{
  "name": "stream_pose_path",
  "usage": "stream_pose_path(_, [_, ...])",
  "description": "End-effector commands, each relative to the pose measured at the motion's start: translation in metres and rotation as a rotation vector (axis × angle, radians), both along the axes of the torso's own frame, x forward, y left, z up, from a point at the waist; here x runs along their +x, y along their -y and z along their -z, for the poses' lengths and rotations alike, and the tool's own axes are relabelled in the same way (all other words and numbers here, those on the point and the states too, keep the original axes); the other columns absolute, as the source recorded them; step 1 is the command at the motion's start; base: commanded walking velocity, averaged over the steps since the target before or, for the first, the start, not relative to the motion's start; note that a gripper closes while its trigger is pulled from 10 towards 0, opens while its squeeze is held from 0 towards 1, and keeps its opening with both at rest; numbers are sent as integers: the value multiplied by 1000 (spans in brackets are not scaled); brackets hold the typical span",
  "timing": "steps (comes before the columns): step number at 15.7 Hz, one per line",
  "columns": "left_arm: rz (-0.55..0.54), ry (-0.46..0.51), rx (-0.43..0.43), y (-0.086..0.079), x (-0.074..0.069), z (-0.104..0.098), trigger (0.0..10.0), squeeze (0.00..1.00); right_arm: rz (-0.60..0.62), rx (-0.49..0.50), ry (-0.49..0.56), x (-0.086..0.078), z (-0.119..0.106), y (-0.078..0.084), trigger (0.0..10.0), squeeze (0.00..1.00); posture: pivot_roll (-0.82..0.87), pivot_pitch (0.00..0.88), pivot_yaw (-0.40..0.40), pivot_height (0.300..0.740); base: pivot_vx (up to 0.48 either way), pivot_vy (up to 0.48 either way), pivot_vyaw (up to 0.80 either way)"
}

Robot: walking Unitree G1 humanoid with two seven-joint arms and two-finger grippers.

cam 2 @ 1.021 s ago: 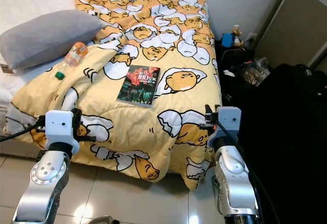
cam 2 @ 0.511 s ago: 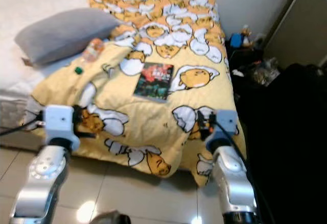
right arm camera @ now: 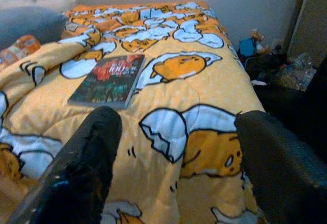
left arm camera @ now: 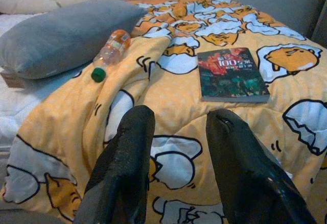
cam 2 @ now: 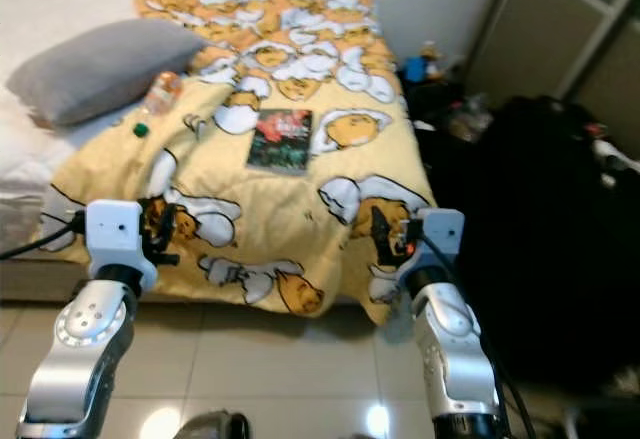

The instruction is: Clean up the room

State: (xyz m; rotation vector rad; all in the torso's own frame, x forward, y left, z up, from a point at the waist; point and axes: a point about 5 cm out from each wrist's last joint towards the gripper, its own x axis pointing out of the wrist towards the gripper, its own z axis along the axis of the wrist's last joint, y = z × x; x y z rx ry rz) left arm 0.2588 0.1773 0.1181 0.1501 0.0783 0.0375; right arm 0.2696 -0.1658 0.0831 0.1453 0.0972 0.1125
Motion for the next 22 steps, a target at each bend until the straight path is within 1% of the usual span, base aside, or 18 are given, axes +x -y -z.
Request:
stream_pose_path(1, [-8, 8, 21, 0, 1, -3, 10000, 1000, -10, -29, -2, 3, -4, 1, 10000, 1000, 32, 33, -60, 740, 0, 0, 0])
stream_pose_path(6, [-14, 15, 20, 0, 3, -6, 10000, 1000, -47, -10, -33, 6, -2, -5, 10000, 1000, 34, 37, -57, 740, 0, 0, 0])
stream_pose_path(10, [-15, 14, 19, 0, 4, -7, 10000, 1000, -60, -36, -29, 6, -4, -6, 10000, 1000, 35, 39, -57, 740, 258, 0, 798])
stream_pose_path(11, [-19, 15, 18, -1, 4, -7, 10000, 1000, -35, -116, -1, 8, -6, -3, 10000, 1000, 36, 39, -57, 740, 266, 0, 800])
stream_pose_path(12, [-20, 16, 18, -2, 4, -7, 10000, 1000, -35, -122, 14, 10, -8, -4, 10000, 1000, 36, 39, -57, 740, 296, 0, 800])
stream_pose_path(13, [-20, 17, 19, -2, 4, -7, 10000, 1000, -10, -134, 22, 11, -10, -3, 10000, 1000, 35, 40, -55, 740, 296, 0, 0])
stream_pose_path(14, [-19, 16, 21, -2, 4, -7, 10000, 1000, -4, -86, -4, 12, -9, -3, 10000, 1000, 34, 41, -51, 740, 304, 0, 0])
stream_pose_path(15, [-16, 15, 21, -2, 3, -7, 10000, 1000, -20, -87, -31, 12, -8, -5, 10000, 1000, 29, 44, -47, 740, 296, 0, 0])
stream_pose_path(17, [3, 16, 23, 2, 0, -6, 10000, 1000, 22, -77, -23, 10, -8, -1, 10000, 1000, 39, 62, -37, 740, 294, 0, 0])
stream_pose_path(19, [19, 13, 26, 4, -2, -7, 10000, 1000, 30, -46, -18, 8, -9, 0, 10000, 1000, 56, 77, -29, 740, 291, 0, 0])
stream_pose_path(20, [21, 11, 27, 3, -4, -8, 10000, 1000, 30, -11, -31, 5, -6, -1, 10000, 1000, 62, 82, -24, 740, 289, 0, 0])
stream_pose_path(22, [38, 3, 40, 5, -6, -9, 10000, 1000, 27, 8, -38, 4, -4, -2, 10000, 1000, 79, 88, -14, 740, 287, 0, 0])
